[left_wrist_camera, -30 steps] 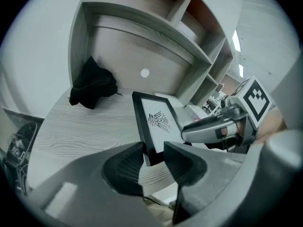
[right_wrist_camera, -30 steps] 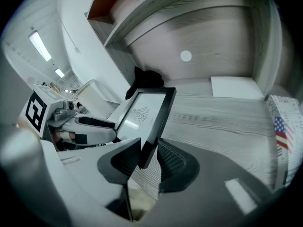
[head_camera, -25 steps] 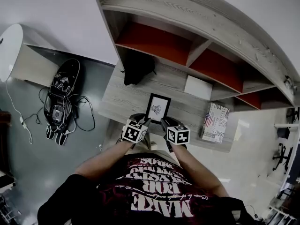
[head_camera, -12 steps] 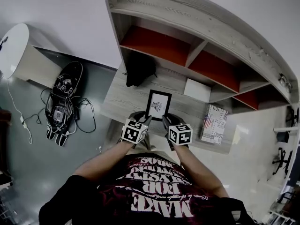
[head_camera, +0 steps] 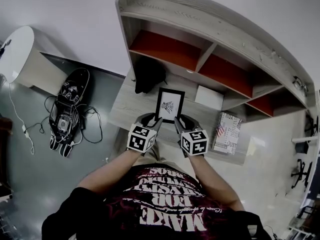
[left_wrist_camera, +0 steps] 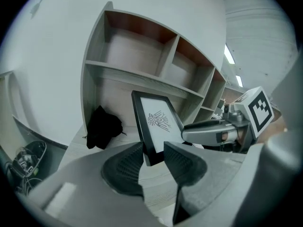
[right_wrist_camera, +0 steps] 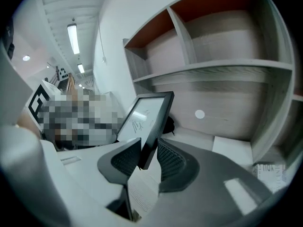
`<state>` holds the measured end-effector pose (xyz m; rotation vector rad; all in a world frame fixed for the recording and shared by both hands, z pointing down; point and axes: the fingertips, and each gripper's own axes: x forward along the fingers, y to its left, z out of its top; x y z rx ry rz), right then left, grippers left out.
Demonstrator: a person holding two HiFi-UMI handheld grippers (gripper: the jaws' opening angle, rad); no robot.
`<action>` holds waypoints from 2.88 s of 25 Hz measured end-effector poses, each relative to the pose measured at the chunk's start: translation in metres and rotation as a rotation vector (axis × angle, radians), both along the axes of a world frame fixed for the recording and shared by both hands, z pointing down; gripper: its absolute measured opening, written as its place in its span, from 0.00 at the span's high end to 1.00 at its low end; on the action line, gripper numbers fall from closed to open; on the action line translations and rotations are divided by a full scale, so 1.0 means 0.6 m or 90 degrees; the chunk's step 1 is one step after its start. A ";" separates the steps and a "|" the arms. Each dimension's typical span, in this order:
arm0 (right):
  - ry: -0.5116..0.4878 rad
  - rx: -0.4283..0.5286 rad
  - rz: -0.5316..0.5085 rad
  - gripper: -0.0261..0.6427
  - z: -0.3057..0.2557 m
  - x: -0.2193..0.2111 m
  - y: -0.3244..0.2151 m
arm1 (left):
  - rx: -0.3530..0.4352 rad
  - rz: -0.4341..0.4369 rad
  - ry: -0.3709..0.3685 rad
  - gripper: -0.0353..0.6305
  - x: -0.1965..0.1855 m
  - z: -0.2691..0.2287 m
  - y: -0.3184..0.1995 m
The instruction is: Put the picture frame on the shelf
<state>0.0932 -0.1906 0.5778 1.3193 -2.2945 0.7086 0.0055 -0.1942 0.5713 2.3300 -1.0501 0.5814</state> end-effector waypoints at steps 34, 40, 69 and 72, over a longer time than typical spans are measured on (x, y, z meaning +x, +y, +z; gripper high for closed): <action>-0.016 0.153 0.010 0.76 -0.201 0.013 -0.212 | 0.126 -0.005 0.077 0.74 0.010 -0.192 -0.217; -0.033 0.143 0.025 0.76 -0.209 0.016 -0.249 | 0.113 0.002 0.097 0.74 0.012 -0.204 -0.258; -0.134 0.106 0.133 0.74 -0.215 -0.022 -0.339 | 0.068 -0.028 0.177 0.74 -0.031 -0.221 -0.387; -0.141 0.109 0.136 0.74 -0.215 -0.021 -0.340 | 0.073 -0.033 0.178 0.74 -0.030 -0.220 -0.388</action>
